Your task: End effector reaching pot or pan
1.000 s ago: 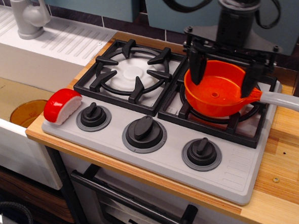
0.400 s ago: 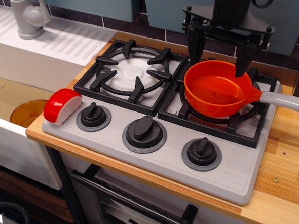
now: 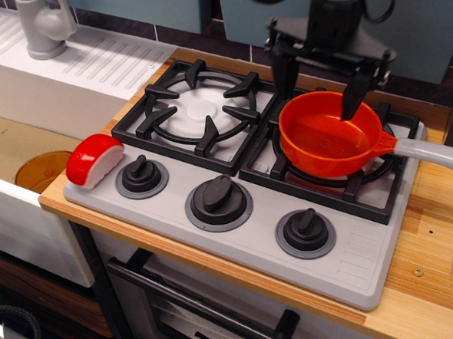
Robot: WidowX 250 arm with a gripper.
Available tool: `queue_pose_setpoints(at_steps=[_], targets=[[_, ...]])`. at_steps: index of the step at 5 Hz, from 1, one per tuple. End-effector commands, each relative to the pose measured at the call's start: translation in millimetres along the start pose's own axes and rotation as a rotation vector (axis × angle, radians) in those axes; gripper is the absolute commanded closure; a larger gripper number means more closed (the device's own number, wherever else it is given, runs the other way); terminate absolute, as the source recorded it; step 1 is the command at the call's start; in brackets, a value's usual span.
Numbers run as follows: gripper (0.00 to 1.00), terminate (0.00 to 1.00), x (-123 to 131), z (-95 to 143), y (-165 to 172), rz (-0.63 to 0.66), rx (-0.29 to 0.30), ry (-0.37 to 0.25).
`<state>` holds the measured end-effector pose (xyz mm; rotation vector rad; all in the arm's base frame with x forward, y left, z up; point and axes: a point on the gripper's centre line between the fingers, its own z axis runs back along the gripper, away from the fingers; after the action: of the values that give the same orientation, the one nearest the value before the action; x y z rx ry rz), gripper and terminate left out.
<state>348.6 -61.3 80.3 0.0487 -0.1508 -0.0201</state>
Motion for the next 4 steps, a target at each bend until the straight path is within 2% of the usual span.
queue_pose_setpoints(at_steps=[1, 2, 4], targets=[[0.0, 0.0, -9.4, -9.9, 2.3, 0.018, -0.018, -0.071], [0.0, 0.0, -16.5, -25.2, -4.6, 0.044, -0.045, -0.07], [0.0, 0.0, -16.5, -25.2, -4.6, 0.044, -0.045, -0.07]])
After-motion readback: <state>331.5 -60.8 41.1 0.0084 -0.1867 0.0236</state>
